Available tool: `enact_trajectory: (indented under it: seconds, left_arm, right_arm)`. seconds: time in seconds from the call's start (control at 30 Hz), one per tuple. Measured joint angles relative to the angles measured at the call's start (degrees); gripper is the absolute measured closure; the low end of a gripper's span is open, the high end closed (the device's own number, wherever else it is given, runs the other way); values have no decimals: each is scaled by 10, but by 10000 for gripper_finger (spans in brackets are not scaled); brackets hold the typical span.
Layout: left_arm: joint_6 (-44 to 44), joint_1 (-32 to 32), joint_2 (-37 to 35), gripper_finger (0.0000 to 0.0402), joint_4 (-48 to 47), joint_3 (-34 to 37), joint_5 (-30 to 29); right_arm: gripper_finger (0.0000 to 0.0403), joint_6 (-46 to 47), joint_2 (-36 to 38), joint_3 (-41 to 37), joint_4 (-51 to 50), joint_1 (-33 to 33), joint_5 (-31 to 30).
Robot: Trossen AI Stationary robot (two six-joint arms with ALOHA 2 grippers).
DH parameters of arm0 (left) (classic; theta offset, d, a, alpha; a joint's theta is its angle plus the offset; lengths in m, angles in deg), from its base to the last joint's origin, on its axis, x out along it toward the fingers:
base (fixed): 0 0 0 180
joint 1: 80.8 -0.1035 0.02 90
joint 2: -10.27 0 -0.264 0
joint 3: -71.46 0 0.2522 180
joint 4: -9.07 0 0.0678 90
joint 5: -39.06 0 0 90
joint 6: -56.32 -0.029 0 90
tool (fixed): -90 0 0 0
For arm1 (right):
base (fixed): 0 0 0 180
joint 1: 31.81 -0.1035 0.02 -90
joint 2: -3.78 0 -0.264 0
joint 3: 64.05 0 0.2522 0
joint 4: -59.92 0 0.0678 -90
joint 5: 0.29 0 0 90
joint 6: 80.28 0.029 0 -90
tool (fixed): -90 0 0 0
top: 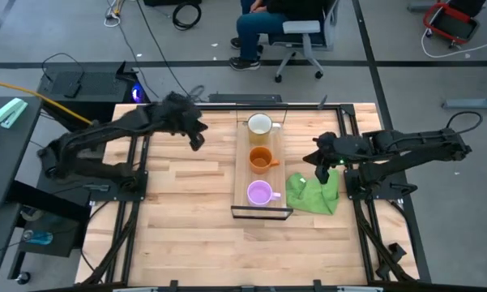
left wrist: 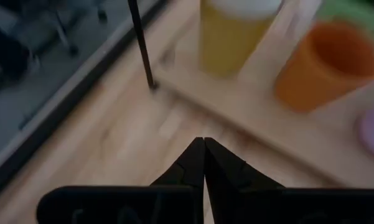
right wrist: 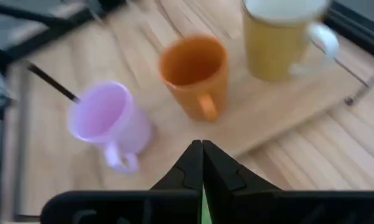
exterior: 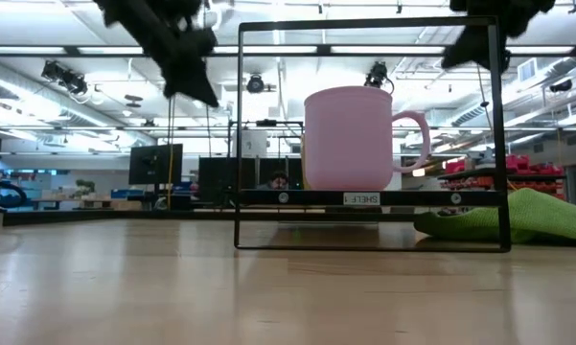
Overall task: Stack small to large cups/mugs on shelf
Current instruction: Return to Home Position
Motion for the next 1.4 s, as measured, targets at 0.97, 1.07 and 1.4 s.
enact_trajectory:
  seconds: [0.97, 1.07, 1.4]
  left_arm:
    - [28, 27, -305, 373, -15, 41, 72]
    - [46, 43, -339, 378, 64, 117, 96]
    - [63, 49, -468, 377, 201, 258, 113]
  right_arm:
    - [389, -126, 32, 73, 235, -63, 164]
    - [389, -139, 55, 1, 347, -85, 210]
    - [391, -144, 157, -141, 544, -113, 265]
